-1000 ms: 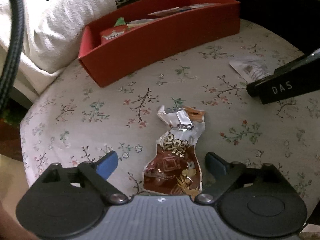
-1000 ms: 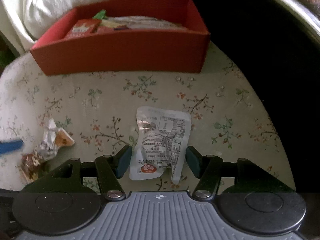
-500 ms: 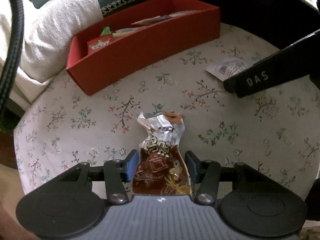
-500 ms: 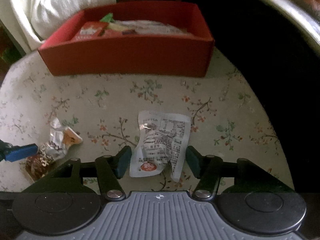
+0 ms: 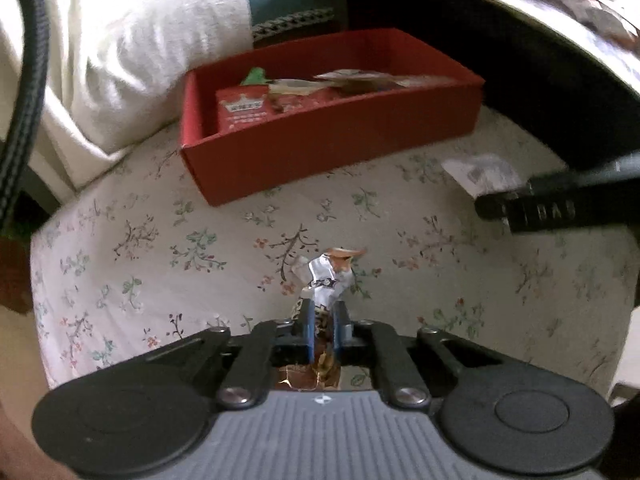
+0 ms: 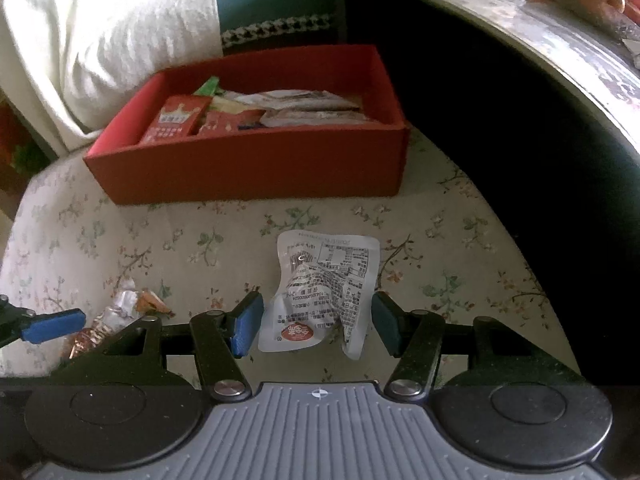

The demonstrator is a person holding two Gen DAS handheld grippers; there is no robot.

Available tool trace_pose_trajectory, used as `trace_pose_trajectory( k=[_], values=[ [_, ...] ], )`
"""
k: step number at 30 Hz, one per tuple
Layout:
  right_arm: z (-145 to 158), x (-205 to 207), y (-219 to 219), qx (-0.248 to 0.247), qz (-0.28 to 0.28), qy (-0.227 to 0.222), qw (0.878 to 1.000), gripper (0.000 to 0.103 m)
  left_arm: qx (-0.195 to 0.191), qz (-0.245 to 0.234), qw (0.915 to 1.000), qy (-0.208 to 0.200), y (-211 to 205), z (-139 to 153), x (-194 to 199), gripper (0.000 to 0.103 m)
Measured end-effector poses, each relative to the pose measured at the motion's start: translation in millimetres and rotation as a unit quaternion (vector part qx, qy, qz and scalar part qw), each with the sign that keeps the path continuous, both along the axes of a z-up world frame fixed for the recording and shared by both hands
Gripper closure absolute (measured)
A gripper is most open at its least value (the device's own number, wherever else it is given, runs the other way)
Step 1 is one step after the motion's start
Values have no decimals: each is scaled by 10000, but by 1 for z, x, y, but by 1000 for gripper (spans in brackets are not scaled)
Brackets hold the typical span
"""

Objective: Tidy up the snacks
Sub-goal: 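Close the left gripper on the brown wrapped snack while the right grasps the clear sachet, then lift both held packets and carry them over the red box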

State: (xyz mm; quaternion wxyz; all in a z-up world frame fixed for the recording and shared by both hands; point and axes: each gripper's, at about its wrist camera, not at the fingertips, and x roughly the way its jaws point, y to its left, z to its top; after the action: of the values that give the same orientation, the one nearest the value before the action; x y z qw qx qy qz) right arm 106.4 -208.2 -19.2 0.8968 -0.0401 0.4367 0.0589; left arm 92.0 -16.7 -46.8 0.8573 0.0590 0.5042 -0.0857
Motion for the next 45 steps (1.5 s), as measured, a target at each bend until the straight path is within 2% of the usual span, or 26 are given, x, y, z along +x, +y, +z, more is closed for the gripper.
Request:
trace_pose_trajectory(
  k=[2, 4, 5, 7, 8, 9, 11, 12, 13, 14, 16, 18, 19, 21, 22, 25, 31, 35, 41, 45],
  values=[
    [1, 0, -1, 14, -11, -7, 10000, 37, -114, 40, 9999, 55, 4, 0, 2, 95],
    [0, 1, -1, 0, -4, 23, 10000, 37, -68, -57, 10000, 27, 5, 0, 1, 90],
    [-1, 1, -1, -9, 2, 40, 10000, 37, -8, -152, 9999, 29, 5, -1, 2, 80],
    [-1, 2, -1, 4, 20, 59, 10000, 36, -9, -37, 9999, 119, 10, -6, 6, 64],
    [0, 1, -1, 22, 25, 57, 10000, 36, -36, -24, 9997, 222, 11, -11, 9, 58],
    [0, 2, -1, 38, 27, 53, 10000, 36, -38, 2, 9994, 341, 11, -16, 11, 57],
    [1, 2, -1, 55, 53, 62, 10000, 36, 232, 48, 9989, 399, 6, -26, 13, 54],
    [1, 2, -1, 62, 73, 64, 9999, 36, 433, 26, 9984, 372, 2, -30, 14, 50],
    [1, 2, -1, 75, 81, 65, 9999, 36, 528, 34, 9983, 259, 0, -30, 13, 38],
    [1, 2, -1, 86, 81, 69, 9999, 36, 610, 2, 9979, 212, -4, -31, 14, 30],
    [1, 2, -2, 102, 67, 77, 9999, 36, 603, 10, 9980, 186, -5, -35, 17, 27],
    [1, 3, -2, 94, 42, 85, 9999, 36, 269, 40, 9992, 290, 1, -33, 17, 47],
    [0, 3, -3, 95, 41, 91, 9999, 36, 30, 54, 9993, 368, 4, -31, 16, 64],
    [0, 3, -3, 93, 60, 99, 9999, 36, 69, 108, 9992, 387, 4, -28, 9, 68],
    [0, 2, -4, 96, 69, 99, 9999, 36, 105, 122, 9993, 350, 3, -27, 6, 74],
    [2, 0, -6, 148, 76, 51, 9998, 36, 27, 227, 9993, 284, 4, -21, 2, 76],
    [7, -3, -6, 242, 57, -79, 9997, 36, 4, 365, 9993, 55, 8, -8, 2, 87],
    [4, -2, -5, 190, 46, -35, 9998, 36, -183, 451, 9987, 137, 19, -6, 3, 88],
    [8, -2, -2, 271, 83, -99, 9995, 36, -506, 933, 9941, 238, 48, 0, 3, 88],
    [9, -3, 1, 279, 138, -117, 9994, 36, -628, 1119, 9917, 106, 56, 11, 1, 88]
  ],
)
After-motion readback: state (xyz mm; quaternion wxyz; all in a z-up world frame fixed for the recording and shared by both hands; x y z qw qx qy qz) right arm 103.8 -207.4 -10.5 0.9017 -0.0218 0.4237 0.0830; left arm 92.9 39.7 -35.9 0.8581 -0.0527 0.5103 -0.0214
